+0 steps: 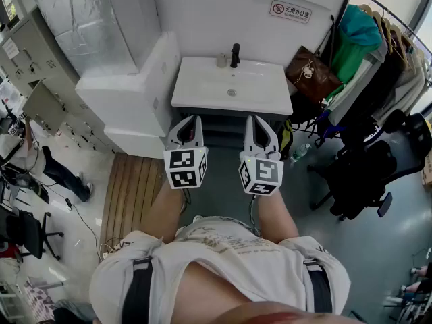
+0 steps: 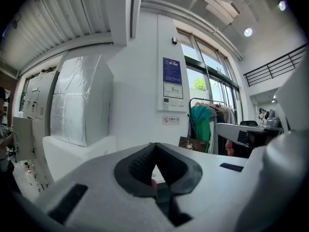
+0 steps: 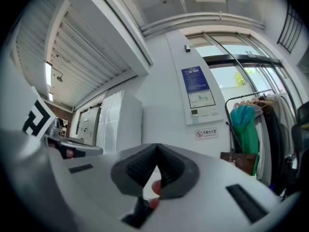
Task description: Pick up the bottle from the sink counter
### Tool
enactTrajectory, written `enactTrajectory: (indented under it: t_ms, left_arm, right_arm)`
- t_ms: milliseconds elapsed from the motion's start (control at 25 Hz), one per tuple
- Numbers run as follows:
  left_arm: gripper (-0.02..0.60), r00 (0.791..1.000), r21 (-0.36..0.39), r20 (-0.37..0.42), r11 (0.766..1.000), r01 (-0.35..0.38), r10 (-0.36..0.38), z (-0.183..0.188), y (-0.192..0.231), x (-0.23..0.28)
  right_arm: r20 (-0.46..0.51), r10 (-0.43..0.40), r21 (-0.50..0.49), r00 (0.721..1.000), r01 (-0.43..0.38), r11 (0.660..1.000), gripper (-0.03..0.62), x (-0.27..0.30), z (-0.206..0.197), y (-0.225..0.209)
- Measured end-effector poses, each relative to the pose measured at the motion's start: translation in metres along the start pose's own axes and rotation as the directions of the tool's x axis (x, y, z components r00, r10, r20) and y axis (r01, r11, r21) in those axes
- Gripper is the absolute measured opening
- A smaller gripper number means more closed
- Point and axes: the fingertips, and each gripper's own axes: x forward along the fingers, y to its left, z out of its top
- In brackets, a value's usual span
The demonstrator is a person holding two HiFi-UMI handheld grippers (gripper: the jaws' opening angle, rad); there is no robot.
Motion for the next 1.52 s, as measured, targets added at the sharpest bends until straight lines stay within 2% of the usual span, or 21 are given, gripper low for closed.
enactTrajectory:
  t_ms: [360, 760, 1080, 1520]
  left_arm:
    - [0.015, 1.0, -0.011, -0.007, 1.0, 0.0, 0.0, 0.002, 0.002, 0.006]
    - [0.015, 1.0, 0.015, -0.009, 1.0, 0.004, -0.004, -0.004, 0.001, 0.002]
    - [0.015, 1.0, 0.011, -0.012, 1.0, 0.013, -0.013, -0.008, 0.027, 0.002]
    - [0.015, 0.999, 0.018, -0.011, 0.998, 0.053, -0.053, -0.015, 0.067, 0.011]
  right_arm:
    - [-0.031, -0.001, 0.013, 1.0, 0.002, 1.0, 0.021, 0.004, -0.01, -0.001]
    - [-0.019, 0.017, 0.044, 1.0, -0.017, 0.999, 0.023, 0.004, -0.009, 0.01]
    - [-0.024, 0.02, 0.013, 1.0, -0.02, 1.0, 0.023, 0.018, -0.015, 0.038]
    - [-0.021, -0.039, 0.016, 0.999, 0.039, 0.999, 0.023, 0.041, -0.024, 0.066]
